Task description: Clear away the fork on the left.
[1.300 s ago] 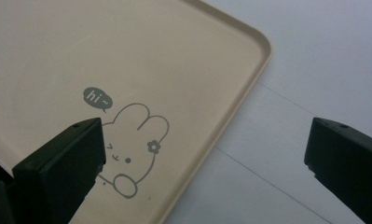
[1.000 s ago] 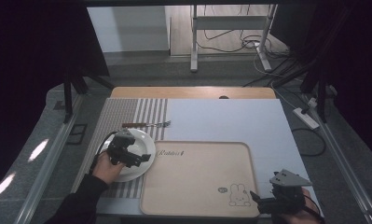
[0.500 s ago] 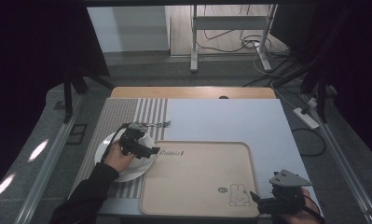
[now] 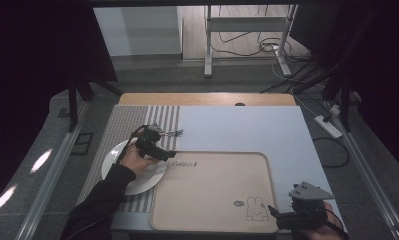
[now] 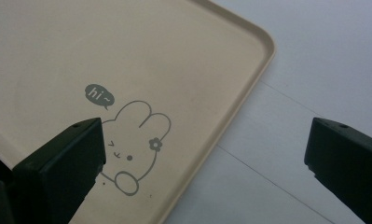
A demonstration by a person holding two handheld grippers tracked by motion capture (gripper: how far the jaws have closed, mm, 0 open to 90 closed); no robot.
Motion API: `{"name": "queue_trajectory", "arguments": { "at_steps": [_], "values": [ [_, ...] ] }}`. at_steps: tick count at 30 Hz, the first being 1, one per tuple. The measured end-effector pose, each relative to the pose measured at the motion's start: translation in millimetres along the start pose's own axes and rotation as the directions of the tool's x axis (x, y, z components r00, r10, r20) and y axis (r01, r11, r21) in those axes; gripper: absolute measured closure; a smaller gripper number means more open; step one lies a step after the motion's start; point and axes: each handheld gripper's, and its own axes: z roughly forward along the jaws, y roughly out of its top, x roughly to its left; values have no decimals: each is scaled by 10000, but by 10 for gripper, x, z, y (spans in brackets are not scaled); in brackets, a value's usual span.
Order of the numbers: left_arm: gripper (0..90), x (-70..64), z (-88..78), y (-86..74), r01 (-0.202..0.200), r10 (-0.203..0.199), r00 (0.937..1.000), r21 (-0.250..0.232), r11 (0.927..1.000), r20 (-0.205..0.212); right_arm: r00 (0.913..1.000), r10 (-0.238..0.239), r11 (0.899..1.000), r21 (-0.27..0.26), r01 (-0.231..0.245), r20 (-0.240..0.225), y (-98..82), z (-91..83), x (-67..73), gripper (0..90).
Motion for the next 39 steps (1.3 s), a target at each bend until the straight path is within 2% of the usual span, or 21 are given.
{"name": "queue_trajectory", "arguments": {
  "at_steps": [2,6,12,15,16,21,24,27,34,38,39],
  "values": [
    [111,33,6,25,-11,12,9999,64,10000,-143,10000,9,10000,2,-9,-4,0,0,-1,0],
    [314,123,14,58,80,-76,9991,79,9999,-427,10000,3,10000,-3,-3,-12,-1,-1,-2,0],
    [653,317,32,69,191,-166,9969,318,9993,-770,10000,3,10000,-8,-3,-18,-2,-1,-2,0],
    [866,409,24,63,188,-138,9956,534,9984,-926,10000,17,10000,-26,-17,-21,-3,1,-3,0],
    [889,445,23,61,225,-160,9948,628,9978,-1007,10000,19,10000,-27,-19,-28,-3,1,-3,0],
    [890,639,0,42,488,-394,9920,763,9959,-1198,10000,26,10000,-25,-26,-33,-3,2,-4,0],
    [889,756,-19,32,694,-546,9863,918,9934,-1556,10000,31,10000,-17,-31,-31,-2,2,-4,0],
    [889,871,-42,16,952,-759,9818,1049,9899,-1742,10000,42,10000,17,-42,-57,-2,1,-7,0],
    [885,1165,-80,-47,1740,-1424,9636,1263,9766,-2261,10000,15,10000,48,-15,-72,-1,7,-6,0],
    [885,1240,-52,-92,2011,-1631,9584,1485,9683,-2345,10000,25,10000,59,-25,-84,-1,9,-8,0],
    [886,1251,-44,-107,2018,-1620,9589,1587,9665,-2328,10000,23,10000,57,-22,-78,-1,8,-7,0]
  ]
}}
